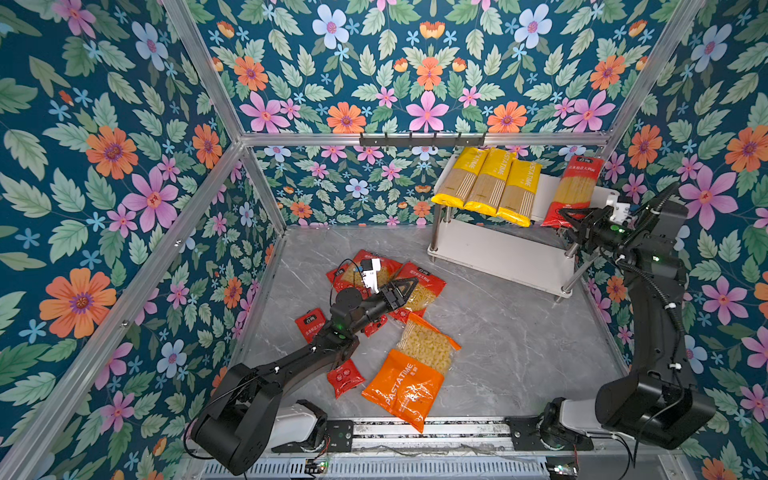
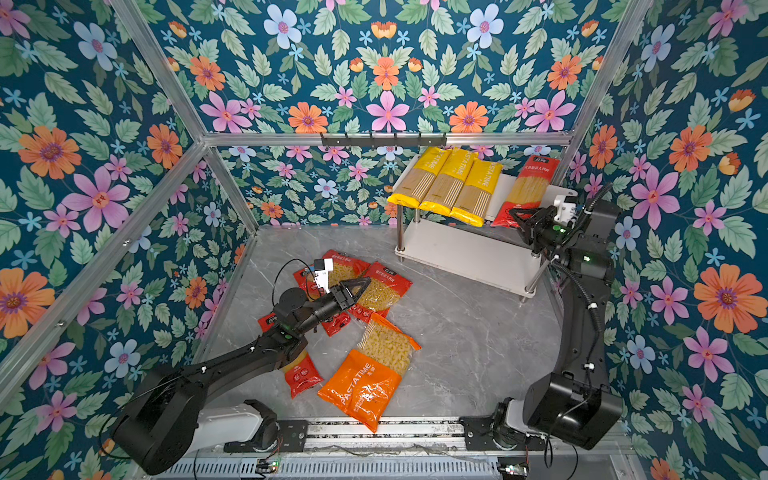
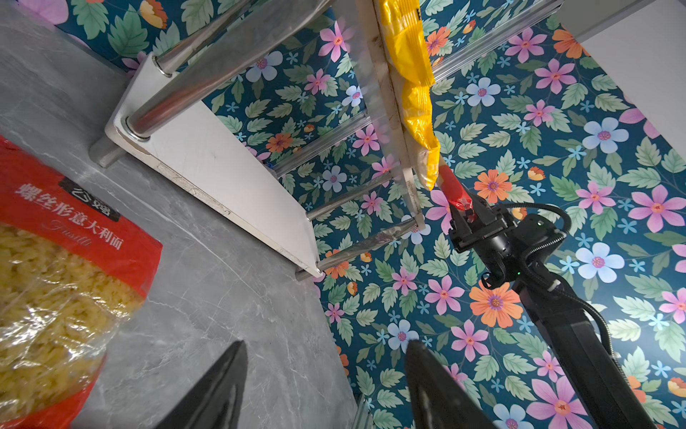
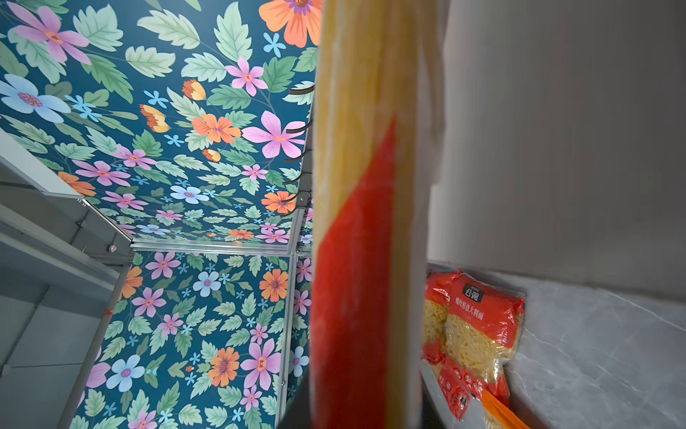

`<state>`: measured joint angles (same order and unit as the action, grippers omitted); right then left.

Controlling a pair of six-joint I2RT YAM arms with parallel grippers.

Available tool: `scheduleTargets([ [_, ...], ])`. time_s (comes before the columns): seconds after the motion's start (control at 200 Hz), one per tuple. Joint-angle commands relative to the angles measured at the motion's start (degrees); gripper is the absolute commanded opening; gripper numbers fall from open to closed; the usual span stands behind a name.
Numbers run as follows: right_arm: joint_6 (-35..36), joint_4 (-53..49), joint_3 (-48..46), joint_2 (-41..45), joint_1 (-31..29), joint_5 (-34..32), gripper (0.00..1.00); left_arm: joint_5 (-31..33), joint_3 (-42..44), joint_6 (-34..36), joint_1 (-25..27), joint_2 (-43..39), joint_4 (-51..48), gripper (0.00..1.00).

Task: Place and organize the pasta boxes and bags onto the shelf
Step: 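Carry the red spaghetti bag to the upper shelf with the right gripper, then stand the red spaghetti bag beside the yellow packs and open the right gripper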

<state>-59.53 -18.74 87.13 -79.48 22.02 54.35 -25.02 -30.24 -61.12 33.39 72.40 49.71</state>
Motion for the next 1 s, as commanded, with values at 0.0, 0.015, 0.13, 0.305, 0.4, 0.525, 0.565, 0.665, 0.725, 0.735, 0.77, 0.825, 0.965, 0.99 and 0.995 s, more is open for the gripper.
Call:
scheduleTargets([
  [0.0,5.1,2.1,1.6,-1.1,-1.0,2.1,0.00,0.8,0.0,0.5,0.4,0.0,2.3,0.70],
  [0.015,5.6,1.5,1.7,-1.2,-1.3,2.0,0.00,0.8,0.0,0.5,0.5,0.1,2.4,0.69],
  [0.13,8.1,-1.5,2.0,-3.0,-2.0,2.1,0.00,1.0,-0.3,0.4,0.9,0.6,2.5,0.69],
  [0.305,9.0,-3.1,-0.2,-0.5,-2.0,-1.3,0.27,1.3,-0.8,1.0,1.5,0.7,2.1,0.69],
  [0.4,8.9,-3.5,-1.2,0.3,-1.6,-1.2,0.38,1.4,-0.8,1.2,1.6,0.9,1.9,0.69],
  [0.525,8.2,-4.0,-4.2,3.1,0.2,-3.0,0.45,1.3,-0.8,1.2,1.8,1.1,2.0,0.69],
  [0.565,8.2,-4.3,-5.2,4.3,0.5,-4.3,0.46,1.4,-0.9,1.2,1.8,1.2,2.0,0.69],
  [0.665,9.7,-6.6,-6.3,6.0,0.6,-6.9,0.49,1.3,-1.0,1.2,1.9,1.8,2.2,0.69],
  [0.725,10.7,-7.7,-6.5,6.7,0.7,-8.4,0.49,1.1,-1.1,1.0,2.2,2.3,2.6,0.69],
  [0.735,10.9,-7.8,-6.5,6.8,0.7,-8.6,0.49,1.1,-1.1,1.0,2.2,2.3,2.8,0.69],
  [0.77,11.3,-8.4,-6.3,6.8,0.9,-8.9,0.49,1.0,-1.2,0.8,2.4,2.7,3.0,0.69],
  [0.825,11.4,-8.2,-6.1,7.0,1.0,-9.1,0.44,1.0,-1.1,0.7,2.6,3.0,3.3,0.69],
  [0.965,13.0,-9.0,-3.8,5.4,1.0,-9.6,0.27,1.2,-0.7,0.7,3.1,3.2,3.9,0.69],
  [0.99,13.5,-9.3,-3.1,4.9,1.0,-9.6,0.23,1.2,-0.6,0.5,3.1,3.2,4.0,0.69],
  [0.995,13.5,-9.3,-3.0,4.9,1.0,-9.6,0.22,1.2,-0.6,0.5,3.1,3.2,4.0,0.69],
])
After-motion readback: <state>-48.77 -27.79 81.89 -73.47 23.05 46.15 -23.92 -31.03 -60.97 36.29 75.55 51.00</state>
